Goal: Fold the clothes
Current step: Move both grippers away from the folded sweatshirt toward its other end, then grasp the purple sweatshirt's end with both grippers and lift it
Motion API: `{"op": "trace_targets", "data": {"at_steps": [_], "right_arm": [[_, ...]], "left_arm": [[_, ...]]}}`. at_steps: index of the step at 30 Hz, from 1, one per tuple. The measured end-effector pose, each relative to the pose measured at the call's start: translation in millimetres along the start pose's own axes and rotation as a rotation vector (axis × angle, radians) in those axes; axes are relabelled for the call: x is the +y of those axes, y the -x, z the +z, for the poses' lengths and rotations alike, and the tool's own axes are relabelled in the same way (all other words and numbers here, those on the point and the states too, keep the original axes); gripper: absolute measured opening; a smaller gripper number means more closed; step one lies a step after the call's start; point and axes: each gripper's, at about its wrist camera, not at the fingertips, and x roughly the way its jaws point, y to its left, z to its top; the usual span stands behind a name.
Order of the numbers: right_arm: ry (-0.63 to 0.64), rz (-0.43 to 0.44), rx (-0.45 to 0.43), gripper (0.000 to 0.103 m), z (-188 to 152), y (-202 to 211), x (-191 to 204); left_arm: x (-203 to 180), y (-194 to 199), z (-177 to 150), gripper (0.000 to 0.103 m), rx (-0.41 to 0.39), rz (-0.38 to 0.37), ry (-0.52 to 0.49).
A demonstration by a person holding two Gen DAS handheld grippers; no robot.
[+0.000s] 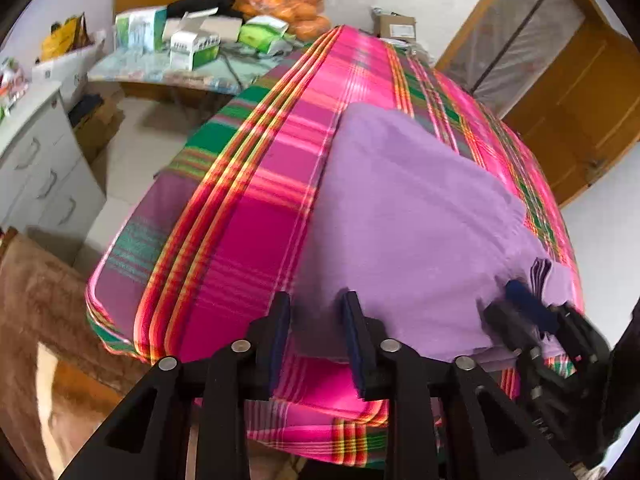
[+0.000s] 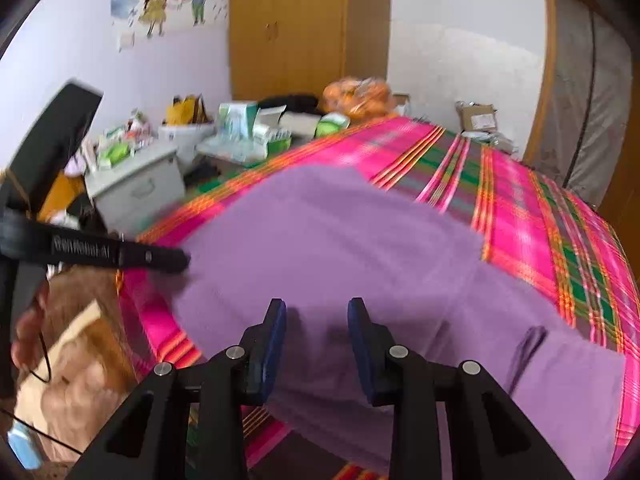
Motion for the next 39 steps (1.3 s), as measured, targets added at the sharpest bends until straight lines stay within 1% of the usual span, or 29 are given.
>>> {"op": "trace_targets", "data": {"at_steps": [2,5,7,9,12,13,14,15,18,19,20,21,23,25,26,29,30,35,38,39], "right_arm": [[0.015,0.024,0.027,0.033,-7,-4,7],[0.055,0.037,0.036,0.033,-13,-2,17],[0.056,0.054,0.034,0.033,-11,2,18],[0.056,0.069,0.014,0.033,-8,7,19],[0.066,0.076,-0.001,0.033,-1,4,25],[0.067,0.084,-0.001,0.034,1,2,28],[0.070,0.095,-0.002,0.039,3,0,31],[0.075,0.110,-0.005,0.041,5,-1,34],[0.099,0.158,-0.018,0.043,12,-6,49],[0.108,0.164,-0.023,0.046,14,-7,54],[0.117,0.169,-0.025,0.050,16,-9,59],[0.125,0.175,-0.025,0.052,18,-12,65],[0.133,0.188,-0.015,0.054,23,-20,74],[0.129,0.204,-0.007,0.054,27,-27,83],[0.138,0.206,-0.009,0.054,27,-29,87],[0.177,0.174,-0.015,0.054,26,-35,99],[0.187,0.157,-0.012,0.054,26,-38,102],[0.198,0.045,0.003,0.054,24,-52,106],[0.199,0.042,0.001,0.054,24,-54,105],[0.198,0.043,0.001,0.054,24,-54,105]], "left_arm": [[6,0,-1,0.036,-0.009,-0.022,0.010],[10,0,-2,0.037,-0.006,-0.038,0.013],[11,1,-1,0.037,-0.002,-0.042,0.013],[13,2,1,0.038,0.000,-0.040,0.015],[21,7,4,0.038,-0.012,-0.033,0.043],[23,7,6,0.038,-0.016,-0.028,0.049],[25,8,6,0.038,-0.018,-0.024,0.052],[27,8,8,0.038,-0.019,-0.022,0.055],[32,7,13,0.037,-0.021,-0.012,0.063],[33,7,16,0.037,-0.020,-0.011,0.067],[35,7,20,0.036,-0.025,-0.025,0.073],[37,7,24,0.036,-0.029,-0.041,0.078],[41,6,36,0.036,-0.029,-0.099,0.094],[45,3,48,0.036,-0.022,-0.199,0.112],[47,2,53,0.036,-0.018,-0.243,0.120],[49,-2,69,0.036,-0.031,-0.234,0.136],[47,-3,74,0.037,-0.035,-0.238,0.118],[36,-25,94,0.038,0.049,-0.253,0.077],[29,-37,104,0.038,0.074,-0.254,0.044],[28,-41,107,0.038,0.077,-0.267,0.042]]}}
